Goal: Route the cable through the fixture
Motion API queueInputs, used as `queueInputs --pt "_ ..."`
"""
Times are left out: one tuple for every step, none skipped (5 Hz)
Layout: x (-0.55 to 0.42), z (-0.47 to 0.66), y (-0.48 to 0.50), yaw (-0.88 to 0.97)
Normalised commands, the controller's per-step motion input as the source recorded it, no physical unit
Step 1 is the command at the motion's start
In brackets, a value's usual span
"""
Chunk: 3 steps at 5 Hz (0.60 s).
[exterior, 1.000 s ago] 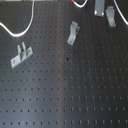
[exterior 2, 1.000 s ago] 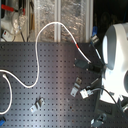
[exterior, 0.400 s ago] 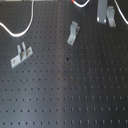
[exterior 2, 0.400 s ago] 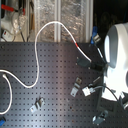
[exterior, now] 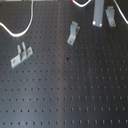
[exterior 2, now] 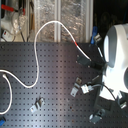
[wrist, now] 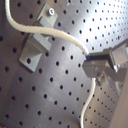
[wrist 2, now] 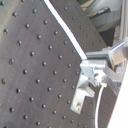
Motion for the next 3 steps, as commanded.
queueInputs --pt "-0.244 0.22 0.079 0.33" --pt "-0.212 0.24 0.087 0.34" --pt "0.003 0.16 0.002 0.14"
